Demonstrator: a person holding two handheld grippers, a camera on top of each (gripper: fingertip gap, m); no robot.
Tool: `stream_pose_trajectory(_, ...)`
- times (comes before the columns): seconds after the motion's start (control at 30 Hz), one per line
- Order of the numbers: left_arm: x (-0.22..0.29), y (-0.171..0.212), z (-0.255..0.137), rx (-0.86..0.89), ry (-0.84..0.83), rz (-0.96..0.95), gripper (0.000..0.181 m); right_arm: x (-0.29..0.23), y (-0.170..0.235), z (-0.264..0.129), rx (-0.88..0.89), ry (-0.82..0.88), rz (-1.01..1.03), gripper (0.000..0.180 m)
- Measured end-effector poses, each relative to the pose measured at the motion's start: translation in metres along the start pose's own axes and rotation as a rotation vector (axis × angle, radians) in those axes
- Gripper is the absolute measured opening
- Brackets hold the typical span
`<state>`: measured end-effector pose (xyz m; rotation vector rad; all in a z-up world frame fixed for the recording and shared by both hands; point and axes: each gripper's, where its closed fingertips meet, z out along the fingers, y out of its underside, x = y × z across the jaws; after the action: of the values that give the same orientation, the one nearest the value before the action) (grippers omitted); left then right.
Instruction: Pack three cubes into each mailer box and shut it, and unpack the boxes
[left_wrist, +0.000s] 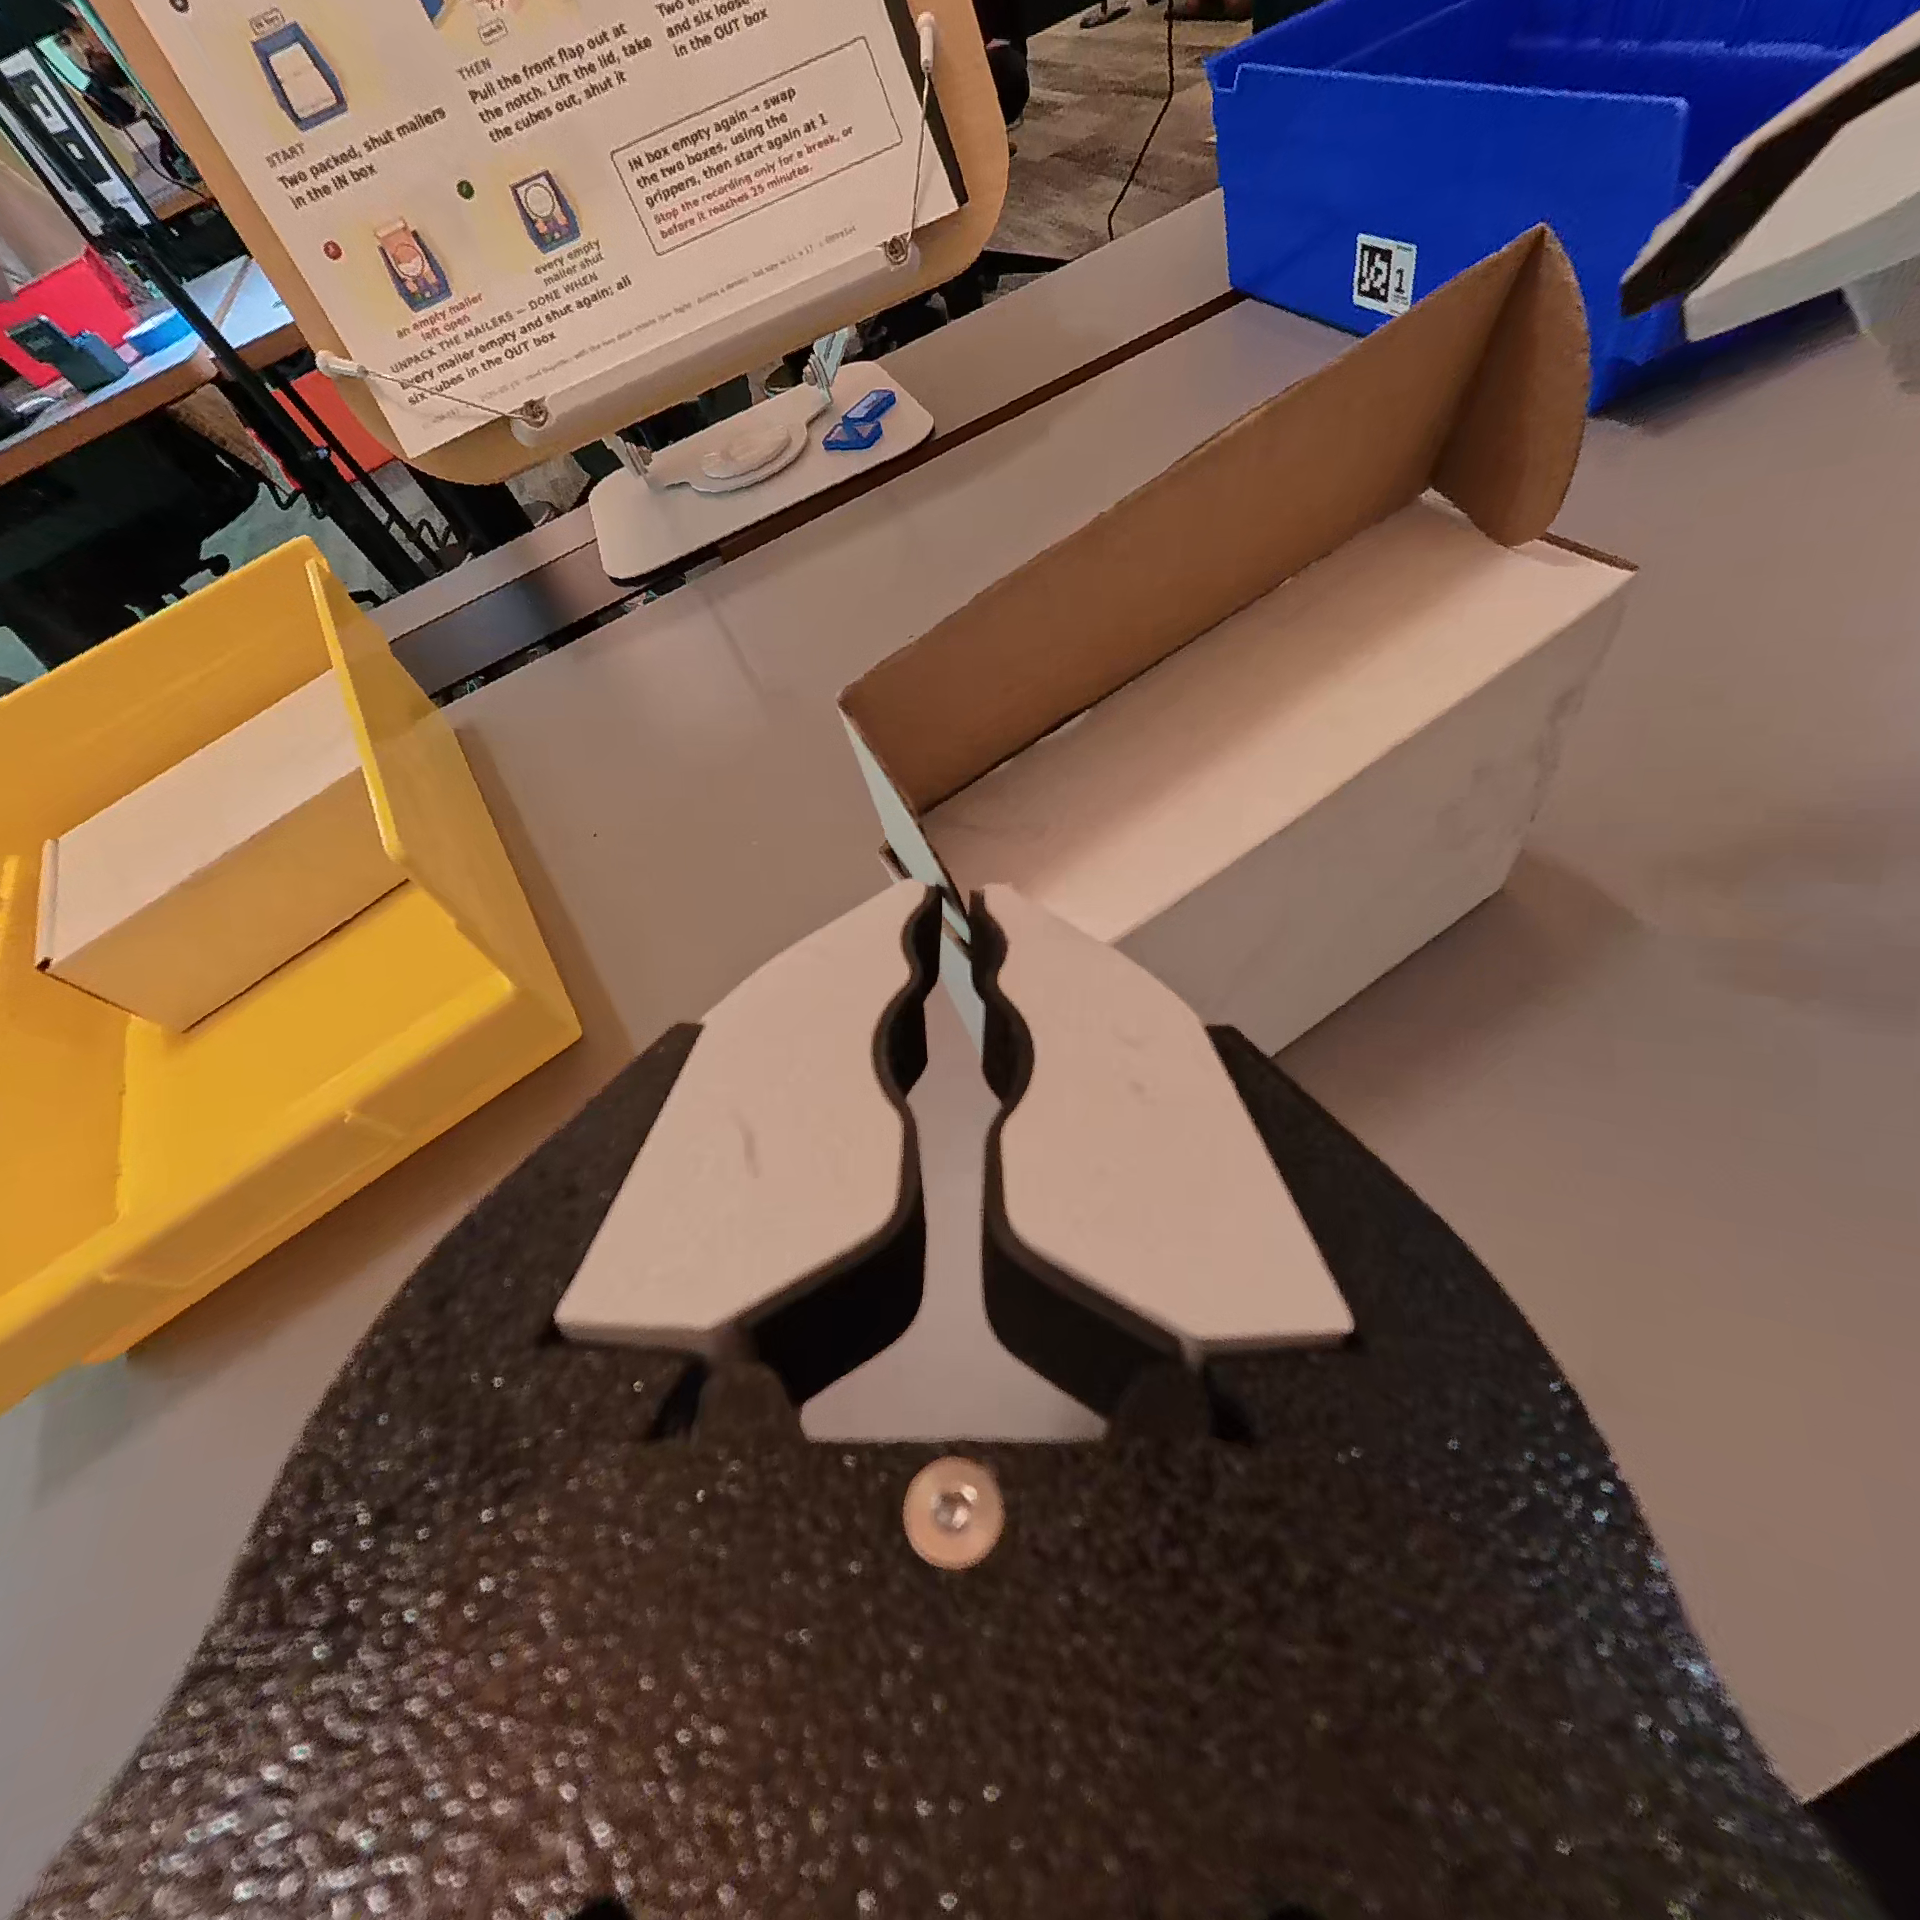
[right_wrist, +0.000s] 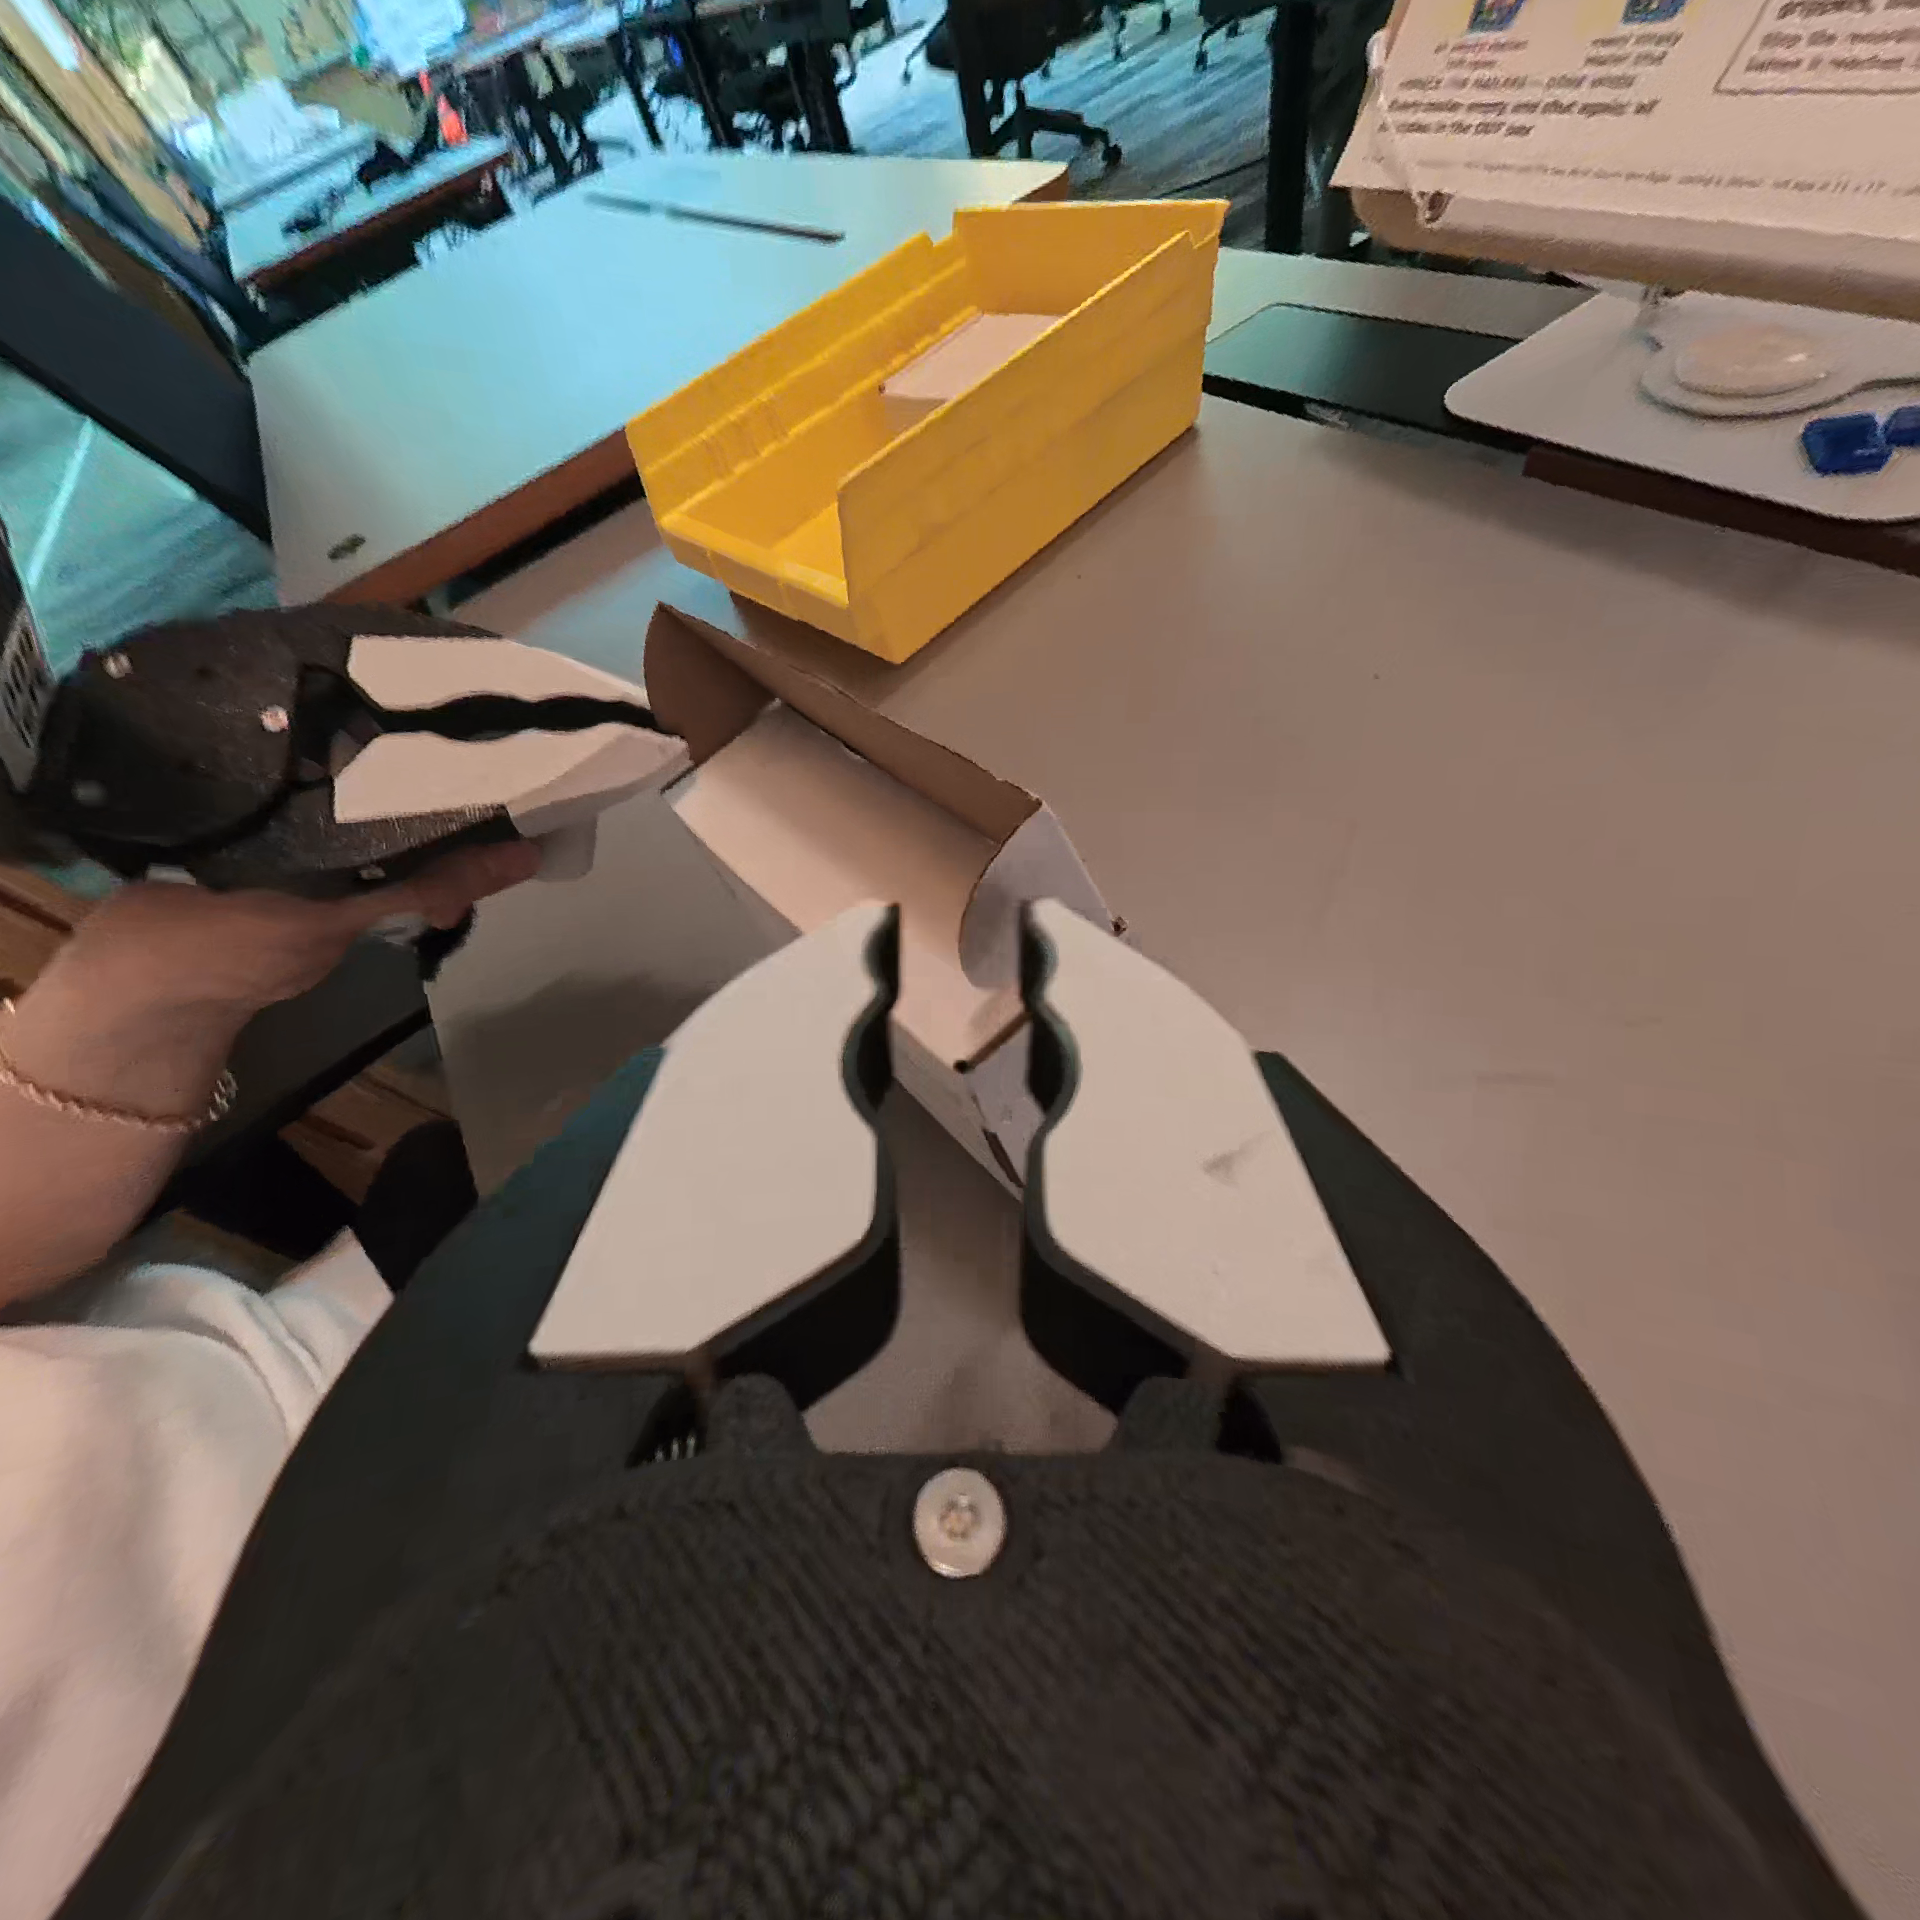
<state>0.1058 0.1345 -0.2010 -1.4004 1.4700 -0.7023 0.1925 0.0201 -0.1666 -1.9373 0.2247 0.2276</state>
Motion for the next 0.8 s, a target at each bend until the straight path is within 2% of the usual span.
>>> stream_pose_trajectory(0.03,0.0,0.0,0.0,0.001,-0.001,-0.002,0.004,-0.001,0.001,0.003,-0.001,0.003,0.039,0.027)
stream_pose_trajectory(0.1,0.0,0.0,0.0,0.0,-0.003,0.002,0.004,0.0,0.01,0.012,-0.044,0.042,0.085,0.036)
stream_pose_trajectory(0.17,0.0,0.0,0.0,-0.003,-0.006,0.005,0.005,0.008,0.025,0.021,-0.114,0.129,0.094,0.036)
stream_pose_trajectory(0.27,0.0,0.0,0.0,-0.007,-0.009,0.006,0.005,0.016,0.026,0.024,-0.108,0.185,0.074,0.01)
stream_pose_trajectory(0.33,-0.004,0.002,0.0,-0.016,-0.03,0.016,0.005,0.021,0.023,0.019,-0.12,0.222,0.039,0.006)
stream_pose_trajectory(0.57,-0.002,0.001,0.0,-0.016,-0.012,-0.005,0.005,0.015,0.028,0.019,-0.156,0.135,0.048,0.009)
stream_pose_trajectory(0.8,-0.001,0.002,0.0,-0.021,-0.02,0.01,0.005,0.014,0.024,0.017,-0.112,0.133,0.066,0.01)
